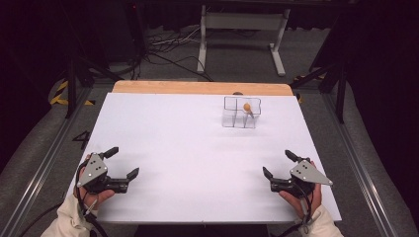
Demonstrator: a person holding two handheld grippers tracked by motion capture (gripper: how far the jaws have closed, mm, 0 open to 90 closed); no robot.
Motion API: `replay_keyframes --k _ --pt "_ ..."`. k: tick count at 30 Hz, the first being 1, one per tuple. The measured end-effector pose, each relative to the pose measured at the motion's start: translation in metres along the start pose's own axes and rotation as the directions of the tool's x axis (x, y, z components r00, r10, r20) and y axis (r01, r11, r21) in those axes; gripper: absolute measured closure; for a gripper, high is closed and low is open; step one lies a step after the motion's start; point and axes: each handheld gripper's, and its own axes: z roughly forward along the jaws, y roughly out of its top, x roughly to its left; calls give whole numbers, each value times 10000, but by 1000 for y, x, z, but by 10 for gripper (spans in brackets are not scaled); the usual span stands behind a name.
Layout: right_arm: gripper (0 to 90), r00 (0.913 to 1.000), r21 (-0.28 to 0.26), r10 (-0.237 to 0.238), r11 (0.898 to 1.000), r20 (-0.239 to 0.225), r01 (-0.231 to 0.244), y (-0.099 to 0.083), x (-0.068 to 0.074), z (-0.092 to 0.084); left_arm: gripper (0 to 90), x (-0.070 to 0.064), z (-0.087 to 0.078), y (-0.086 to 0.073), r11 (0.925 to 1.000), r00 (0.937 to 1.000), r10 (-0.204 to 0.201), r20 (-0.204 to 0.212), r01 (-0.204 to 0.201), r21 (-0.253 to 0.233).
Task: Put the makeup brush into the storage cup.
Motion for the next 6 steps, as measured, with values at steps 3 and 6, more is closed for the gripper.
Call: replay_keyframes --k 3,6 --pt "75 10000 -46 65 10000 14 -65 1 -1 1 35 2 -2 0 9999 9999 -115 -21 115 -78" --pt "75 9999 -42 107 9999 -16 -107 0 -1 1 39 5 -1 -1 9991 9992 -388 -98 386 -157"
